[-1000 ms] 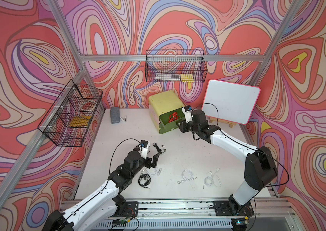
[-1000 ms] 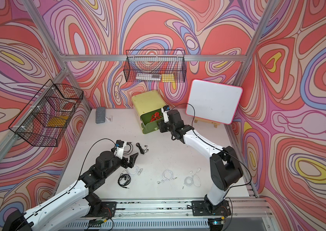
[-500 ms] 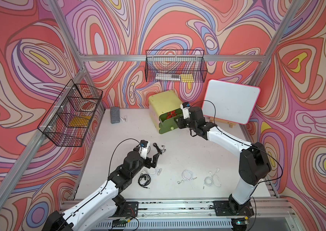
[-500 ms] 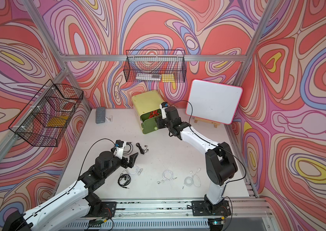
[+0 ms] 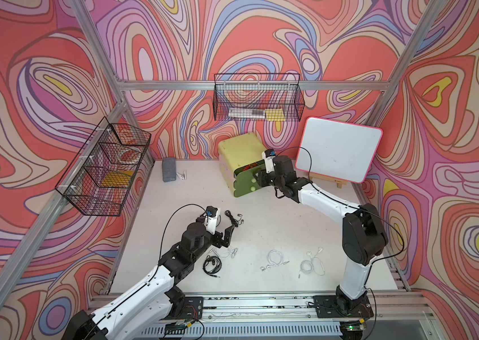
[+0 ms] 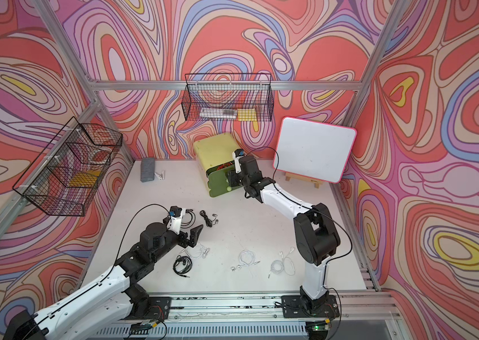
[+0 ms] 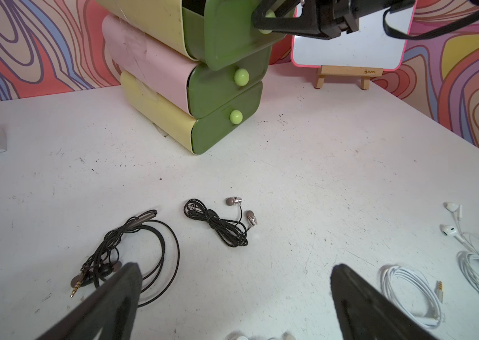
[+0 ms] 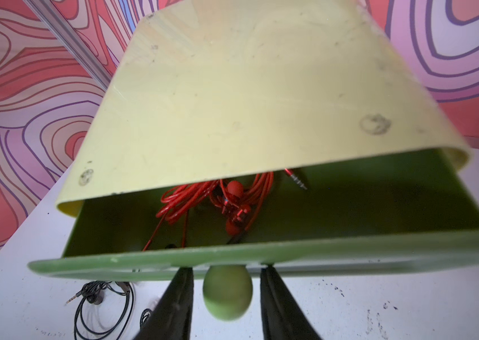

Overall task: Place the wired earphones into the drawer by color
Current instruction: Close the drawer in the storage box.

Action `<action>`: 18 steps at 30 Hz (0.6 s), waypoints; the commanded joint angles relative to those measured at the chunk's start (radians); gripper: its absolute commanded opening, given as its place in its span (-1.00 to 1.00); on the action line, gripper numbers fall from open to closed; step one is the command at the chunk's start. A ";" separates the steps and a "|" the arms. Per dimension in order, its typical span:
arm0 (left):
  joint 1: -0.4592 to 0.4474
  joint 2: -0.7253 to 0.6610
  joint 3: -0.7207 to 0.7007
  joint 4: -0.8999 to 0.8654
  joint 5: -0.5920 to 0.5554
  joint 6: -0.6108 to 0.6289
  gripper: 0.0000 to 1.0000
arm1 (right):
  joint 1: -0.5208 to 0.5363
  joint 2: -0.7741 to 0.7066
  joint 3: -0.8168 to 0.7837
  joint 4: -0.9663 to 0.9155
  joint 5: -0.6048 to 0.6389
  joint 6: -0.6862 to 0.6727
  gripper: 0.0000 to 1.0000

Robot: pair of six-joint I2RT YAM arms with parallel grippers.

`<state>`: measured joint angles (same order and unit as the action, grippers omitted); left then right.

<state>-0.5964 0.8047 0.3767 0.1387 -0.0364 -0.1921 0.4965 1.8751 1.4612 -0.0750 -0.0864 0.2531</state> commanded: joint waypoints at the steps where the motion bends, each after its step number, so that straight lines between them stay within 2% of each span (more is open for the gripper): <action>1: 0.003 -0.012 0.018 0.011 0.010 -0.009 0.98 | -0.006 0.025 0.034 0.040 0.025 0.009 -0.21; 18: 0.003 -0.015 0.016 0.010 0.003 -0.009 0.98 | -0.006 0.099 0.123 0.048 0.033 0.012 -0.20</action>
<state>-0.5964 0.8001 0.3767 0.1387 -0.0368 -0.1921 0.4965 1.9556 1.5585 -0.0517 -0.0669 0.2562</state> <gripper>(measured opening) 0.992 0.397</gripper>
